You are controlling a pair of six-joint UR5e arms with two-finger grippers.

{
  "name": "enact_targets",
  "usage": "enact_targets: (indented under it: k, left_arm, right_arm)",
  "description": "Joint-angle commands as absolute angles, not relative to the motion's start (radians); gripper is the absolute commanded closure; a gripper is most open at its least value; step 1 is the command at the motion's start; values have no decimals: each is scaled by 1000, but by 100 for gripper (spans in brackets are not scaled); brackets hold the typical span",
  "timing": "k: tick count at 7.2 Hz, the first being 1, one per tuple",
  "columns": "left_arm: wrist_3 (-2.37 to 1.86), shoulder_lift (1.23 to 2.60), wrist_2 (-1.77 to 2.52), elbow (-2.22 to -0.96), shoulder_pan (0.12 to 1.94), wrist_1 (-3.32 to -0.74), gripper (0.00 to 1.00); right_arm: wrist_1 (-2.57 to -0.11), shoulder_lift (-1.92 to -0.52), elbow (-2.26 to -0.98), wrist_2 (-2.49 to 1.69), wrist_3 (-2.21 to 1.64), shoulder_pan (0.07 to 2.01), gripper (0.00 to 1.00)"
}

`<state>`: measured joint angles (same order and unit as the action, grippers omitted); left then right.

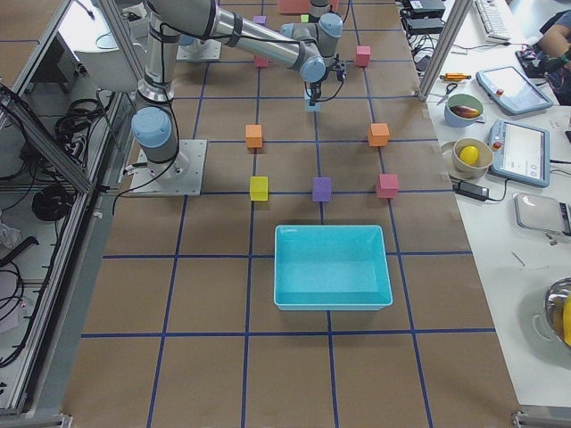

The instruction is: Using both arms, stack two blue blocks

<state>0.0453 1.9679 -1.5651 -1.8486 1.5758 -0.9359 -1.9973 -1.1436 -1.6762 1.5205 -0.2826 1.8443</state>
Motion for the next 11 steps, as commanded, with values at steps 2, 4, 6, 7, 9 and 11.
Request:
enact_targets:
  k: [2, 4, 6, 7, 9, 11]
  left_arm:
    - [52, 1979, -1566, -1850, 1585, -919, 19]
    - [51, 1977, -1568, -1848, 1585, -910, 94]
    - [42, 1938, -1562, -1832, 1591, -887, 95]
    - [41, 1933, -1568, -1813, 1591, -894, 100]
    - [41, 1919, -1563, -1819, 1594, -897, 100]
    - [41, 1902, -1559, -1824, 1597, -899, 100]
  right_arm:
    - [-2049, -1111, -1680, 1493, -354, 1930, 100]
    - [-2063, -1089, -1681, 1490, -356, 1931, 100]
    - [-2068, -1078, -1677, 1453, -365, 1942, 100]
    - [-2075, -1077, -1680, 1451, -365, 1942, 100]
    - [-2077, -1072, -1683, 1453, -367, 1942, 100]
    - [-2080, -1068, -1683, 1450, -364, 1941, 44]
